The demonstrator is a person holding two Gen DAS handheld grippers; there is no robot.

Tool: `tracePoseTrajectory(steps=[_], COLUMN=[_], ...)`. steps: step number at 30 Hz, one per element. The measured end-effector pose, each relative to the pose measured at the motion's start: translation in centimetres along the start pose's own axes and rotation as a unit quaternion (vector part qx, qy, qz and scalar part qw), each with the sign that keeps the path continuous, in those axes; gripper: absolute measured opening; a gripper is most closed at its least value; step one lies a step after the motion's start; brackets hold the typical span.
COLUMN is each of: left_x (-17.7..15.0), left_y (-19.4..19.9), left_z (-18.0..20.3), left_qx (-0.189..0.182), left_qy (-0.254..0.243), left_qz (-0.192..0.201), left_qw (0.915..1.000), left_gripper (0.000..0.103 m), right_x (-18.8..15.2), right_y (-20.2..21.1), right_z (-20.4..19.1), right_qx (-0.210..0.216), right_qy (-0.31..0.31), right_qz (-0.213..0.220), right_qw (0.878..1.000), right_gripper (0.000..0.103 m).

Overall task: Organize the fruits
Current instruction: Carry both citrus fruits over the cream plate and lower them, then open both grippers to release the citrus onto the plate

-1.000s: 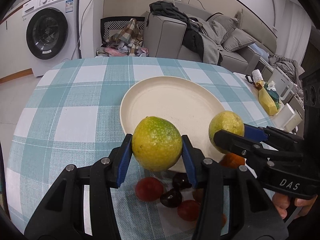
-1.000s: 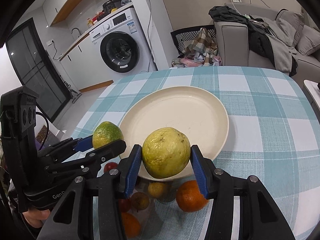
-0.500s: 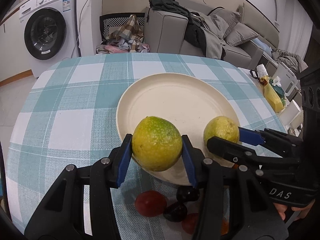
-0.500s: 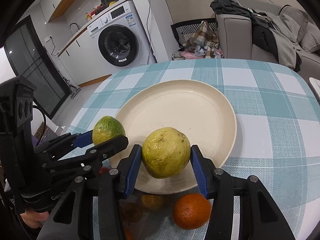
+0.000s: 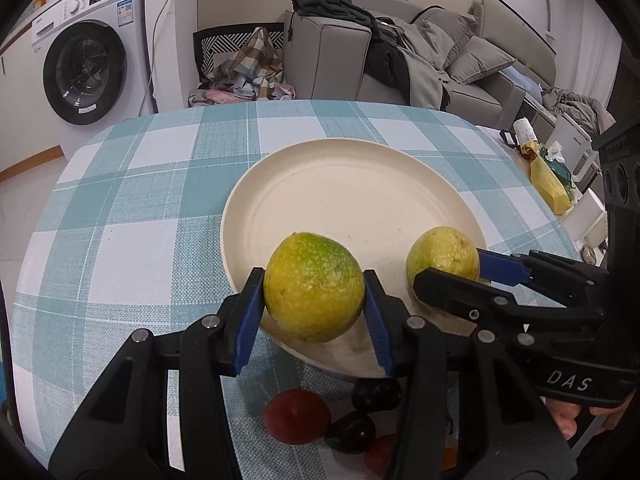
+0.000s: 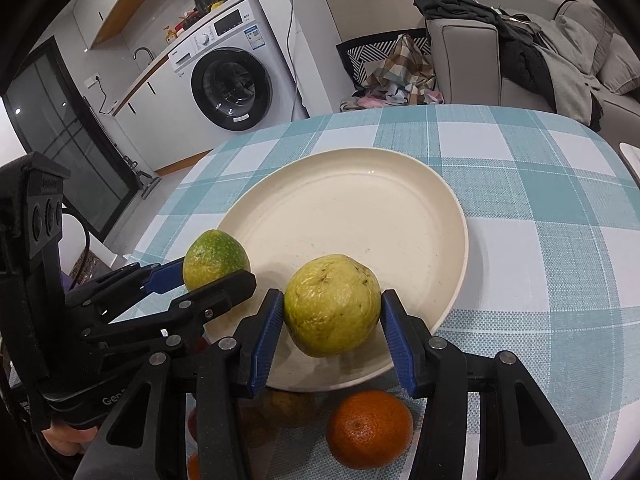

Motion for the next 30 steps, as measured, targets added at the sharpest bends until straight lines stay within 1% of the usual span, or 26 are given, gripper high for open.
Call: tracePoseTrajectory(steps=[9,12,14,15,16,17,18,19,20,21,22,23,25,27,28,29,30], left_x=[0.0,-0.2,-0.5,-0.6,-0.7,-0.8,-0.9,-1.1,-1.2,-1.3,-1.4,-1.6,-1.9,-2.4,-2.7,-3.0,-3.3], left_y=[-0.4,-0.3,0.0,0.2,0.4,0.6,0.8,1.1,1.6,1.9,2.3,2.7,3.5,4.2,4.5,4.9,5.2], left_z=[0.5,0.7,0.9,1.0,1.1,1.1,1.2,1.3,1.3,1.3,1.3,1.2,1.0,0.8,0.7,0.5,0.4], left_qx=[0.012,0.009,0.012,0.012,0.013,0.013,0.013,0.013,0.016,0.022,0.028,0.032,0.036,0.044,0.048,0.052,0.054], left_qy=[-0.016,-0.02,-0.025,-0.028,-0.029,-0.03,-0.031,-0.032,-0.033,-0.034,-0.034,-0.034,-0.034,-0.035,-0.036,-0.036,-0.036], left_qz=[-0.004,-0.003,0.0,0.001,0.002,0.004,0.006,0.009,0.013,0.016,0.021,0.026,0.03,0.033,0.036,0.039,0.044], left_qw=[0.9998,0.9998,0.9996,0.9995,0.9995,0.9995,0.9994,0.9994,0.9992,0.9991,0.9988,0.9985,0.9983,0.9979,0.9976,0.9972,0.9969], left_gripper=[0.045,0.045,0.046,0.046,0.048,0.05,0.055,0.057,0.066,0.077,0.082,0.084,0.085,0.089,0.094,0.101,0.102], right_x=[0.3,0.2,0.1,0.1,0.2,0.2,0.2,0.1,0.1,0.0,-0.1,-0.2,-0.5,-0.9,-1.1,-1.3,-1.4], right_y=[0.0,0.3,0.8,1.3,1.5,1.8,2.1,2.4,2.7,3.0,3.3,3.6,4.2,4.8,5.1,5.3,5.6], right_z=[0.3,0.2,0.1,0.0,-0.1,-0.2,-0.3,-0.4,-0.4,-0.5,-0.5,-0.6,-0.7,-0.6,-0.6,-0.6,-0.5], right_qx=[0.0,0.0,0.002,0.001,0.001,-0.001,-0.002,-0.003,-0.004,-0.006,-0.008,-0.011,-0.018,-0.02,-0.02,-0.021,-0.022], right_qy=[-0.004,-0.005,-0.003,0.0,0.003,0.005,0.007,0.009,0.01,0.012,0.015,0.018,0.022,0.024,0.025,0.026,0.026], right_qz=[0.001,0.004,0.015,0.022,0.027,0.031,0.036,0.041,0.044,0.046,0.049,0.052,0.061,0.068,0.071,0.074,0.077], right_qw=[1.0,1.0,1.0,1.0,1.0,0.999,0.999,0.999,0.999,0.999,0.999,0.998,0.998,0.997,0.997,0.997,0.996], right_gripper=[0.051,0.051,0.052,0.053,0.056,0.06,0.066,0.071,0.073,0.076,0.081,0.083,0.094,0.098,0.103,0.103,0.103])
Point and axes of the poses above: each gripper's, at about its wrist camera, not at the fingertips, and y roughly against the way its jaws point, z to its right, x to its top, the point moved 2 cm from there along -y, roughly the way its jaws point, and after that the axes turned 2 degrees about -z, right-handed, at the moved point
